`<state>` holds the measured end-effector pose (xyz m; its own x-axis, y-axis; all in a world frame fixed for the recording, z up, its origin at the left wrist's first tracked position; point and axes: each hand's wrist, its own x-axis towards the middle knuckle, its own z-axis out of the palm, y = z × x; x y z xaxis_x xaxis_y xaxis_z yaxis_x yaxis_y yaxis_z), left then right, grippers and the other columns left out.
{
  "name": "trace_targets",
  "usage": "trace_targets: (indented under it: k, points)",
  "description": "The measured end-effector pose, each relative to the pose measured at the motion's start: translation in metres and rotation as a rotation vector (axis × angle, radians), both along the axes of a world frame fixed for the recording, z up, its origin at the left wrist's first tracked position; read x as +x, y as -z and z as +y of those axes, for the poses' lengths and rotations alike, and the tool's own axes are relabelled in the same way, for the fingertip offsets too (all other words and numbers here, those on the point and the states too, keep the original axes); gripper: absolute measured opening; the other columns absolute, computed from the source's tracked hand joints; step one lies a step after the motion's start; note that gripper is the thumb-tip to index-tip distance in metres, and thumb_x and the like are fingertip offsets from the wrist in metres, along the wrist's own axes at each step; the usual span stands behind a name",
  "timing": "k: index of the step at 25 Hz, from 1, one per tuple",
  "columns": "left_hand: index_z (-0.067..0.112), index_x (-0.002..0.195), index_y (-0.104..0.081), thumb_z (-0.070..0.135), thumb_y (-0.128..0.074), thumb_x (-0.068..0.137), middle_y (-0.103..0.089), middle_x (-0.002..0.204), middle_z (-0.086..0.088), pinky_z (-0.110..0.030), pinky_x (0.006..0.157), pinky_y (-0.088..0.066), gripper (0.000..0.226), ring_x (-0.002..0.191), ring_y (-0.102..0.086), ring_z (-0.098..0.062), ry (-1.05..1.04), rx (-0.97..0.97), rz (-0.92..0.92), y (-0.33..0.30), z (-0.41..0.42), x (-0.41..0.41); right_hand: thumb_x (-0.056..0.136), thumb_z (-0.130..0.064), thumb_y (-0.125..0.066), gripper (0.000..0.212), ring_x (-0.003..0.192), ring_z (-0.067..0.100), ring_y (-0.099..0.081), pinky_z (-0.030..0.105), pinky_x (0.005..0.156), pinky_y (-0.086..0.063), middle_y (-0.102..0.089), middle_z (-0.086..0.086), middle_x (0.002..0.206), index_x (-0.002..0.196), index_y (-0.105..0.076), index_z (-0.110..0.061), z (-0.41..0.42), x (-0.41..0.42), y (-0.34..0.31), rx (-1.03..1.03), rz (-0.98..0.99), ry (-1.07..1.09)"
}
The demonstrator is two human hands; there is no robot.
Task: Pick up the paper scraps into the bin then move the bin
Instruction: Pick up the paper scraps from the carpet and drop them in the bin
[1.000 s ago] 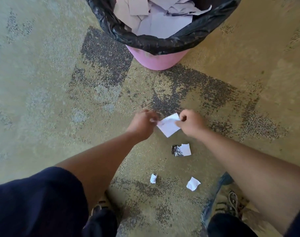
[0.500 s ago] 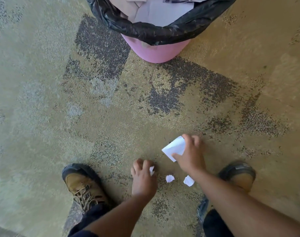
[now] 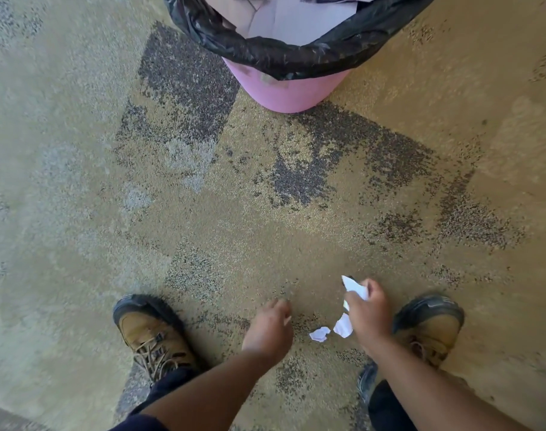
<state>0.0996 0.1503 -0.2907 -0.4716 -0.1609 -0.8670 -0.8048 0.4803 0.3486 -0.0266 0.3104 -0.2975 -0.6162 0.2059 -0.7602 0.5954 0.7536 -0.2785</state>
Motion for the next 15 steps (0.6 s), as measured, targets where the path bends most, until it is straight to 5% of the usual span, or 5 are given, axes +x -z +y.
trace_targets:
  k: [2,7,13,15]
  points:
    - [0.019,0.114,-0.059,0.007,-0.047,0.09,-0.065,0.11,-0.006,-0.033,0.083,-0.054,0.029,0.096,-0.063,-0.027,0.052,0.099,-0.066,-0.01,0.02,-0.006,0.078,-0.007,-0.056,0.015,0.063,0.027,-0.046,0.039,0.061,-0.04,-0.054,0.007,0.068,0.07,-0.043,-0.009,0.017,0.017,-0.006,0.147,-0.044,0.163]
    - [0.022,0.116,-0.06,0.012,-0.048,0.095,-0.07,0.108,-0.006,-0.032,0.071,-0.052,0.026,0.09,-0.068,-0.025,-0.383,0.132,-0.329,-0.012,0.063,-0.025,0.082,-0.004,-0.056,0.011,0.072,0.031,-0.06,0.04,0.067,-0.049,-0.067,0.017,0.092,0.09,-0.056,-0.012,0.02,0.056,-0.002,0.172,-0.202,0.363]
    - [0.019,0.128,-0.063,0.007,-0.047,0.098,-0.071,0.109,-0.001,-0.03,0.08,-0.057,0.036,0.096,-0.068,-0.018,-0.501,0.229,-0.277,-0.014,0.072,-0.037,0.088,-0.015,-0.072,0.017,0.081,0.028,-0.069,0.044,0.072,-0.058,-0.071,0.012,0.093,0.094,-0.057,-0.019,-0.001,0.075,-0.005,-0.016,-0.302,0.33]
    - [0.018,0.128,-0.064,0.005,-0.046,0.1,-0.072,0.112,-0.003,-0.026,0.073,-0.056,0.035,0.092,-0.069,-0.017,-0.451,0.231,-0.238,-0.018,0.059,-0.042,0.09,-0.014,-0.072,0.017,0.084,0.024,-0.071,0.04,0.071,-0.06,-0.073,0.011,0.097,0.1,-0.06,-0.019,-0.008,0.07,-0.007,-0.085,-0.306,0.36]
